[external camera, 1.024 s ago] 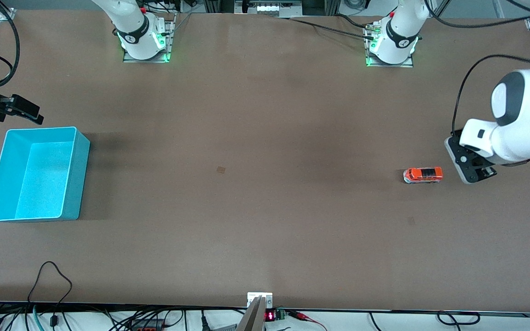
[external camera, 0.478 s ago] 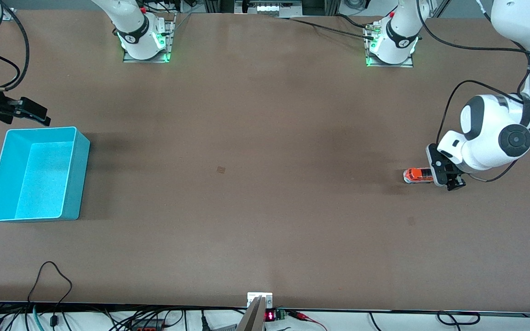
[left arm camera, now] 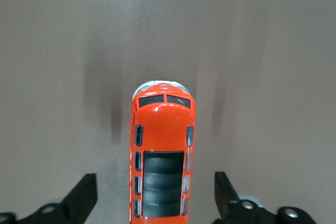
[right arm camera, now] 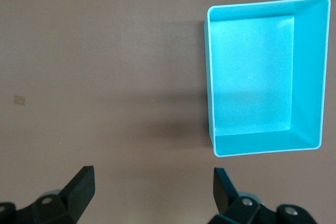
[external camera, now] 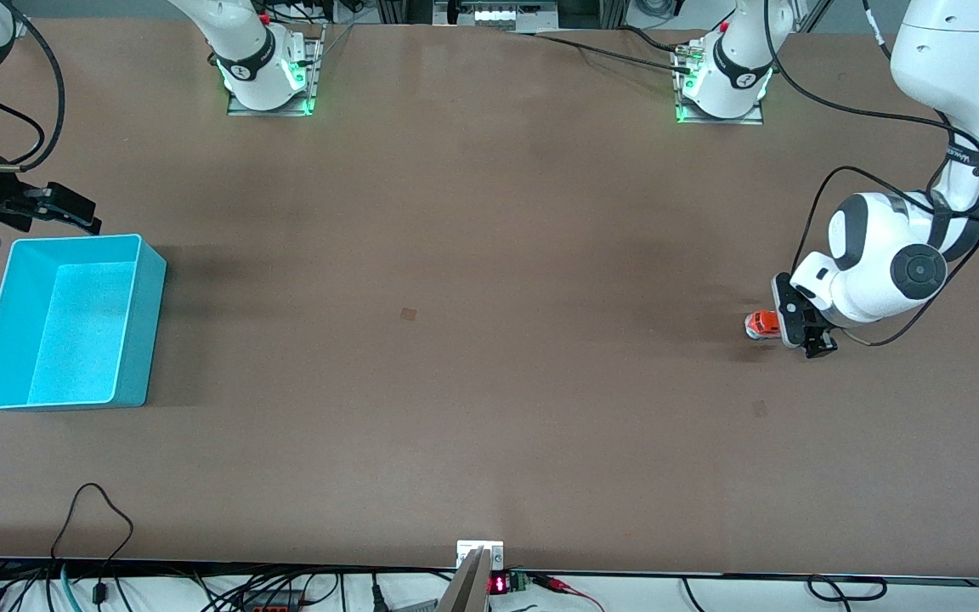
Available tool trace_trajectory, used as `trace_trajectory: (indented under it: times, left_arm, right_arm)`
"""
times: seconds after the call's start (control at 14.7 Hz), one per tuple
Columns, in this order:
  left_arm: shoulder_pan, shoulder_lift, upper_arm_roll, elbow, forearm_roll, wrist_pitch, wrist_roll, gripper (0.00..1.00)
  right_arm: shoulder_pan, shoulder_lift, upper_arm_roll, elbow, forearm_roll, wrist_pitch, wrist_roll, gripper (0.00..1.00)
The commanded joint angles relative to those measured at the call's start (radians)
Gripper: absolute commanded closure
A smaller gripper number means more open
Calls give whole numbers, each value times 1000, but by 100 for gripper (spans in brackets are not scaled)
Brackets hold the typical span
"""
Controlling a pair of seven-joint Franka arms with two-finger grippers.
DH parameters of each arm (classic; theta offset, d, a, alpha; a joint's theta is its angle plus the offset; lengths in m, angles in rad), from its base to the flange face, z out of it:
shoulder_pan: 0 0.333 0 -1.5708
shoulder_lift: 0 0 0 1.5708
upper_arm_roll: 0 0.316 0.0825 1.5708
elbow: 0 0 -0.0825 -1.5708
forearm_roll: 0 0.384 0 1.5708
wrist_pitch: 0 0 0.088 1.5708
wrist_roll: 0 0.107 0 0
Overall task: Wind up bus and store in blue box
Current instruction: 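Lower the left gripper onto the orange bus and grip it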
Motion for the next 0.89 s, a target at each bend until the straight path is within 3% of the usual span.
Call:
trace_trajectory:
  times: [0.0,0.14,0.82]
  left_arm:
    - [7,-8,-7,-14,16,30,70,49]
    - [7,-5,-6,-14,16,35,71,69]
    - [10,18,-6,-14,13,26,71,69]
  right_arm:
    - [6,-11,-6,-5,-5,-4,-1,0]
    - [6,-9,-6,-7,-5,-1,-1,0]
    - [14,-7,-6,-7,-5,2,-1,0]
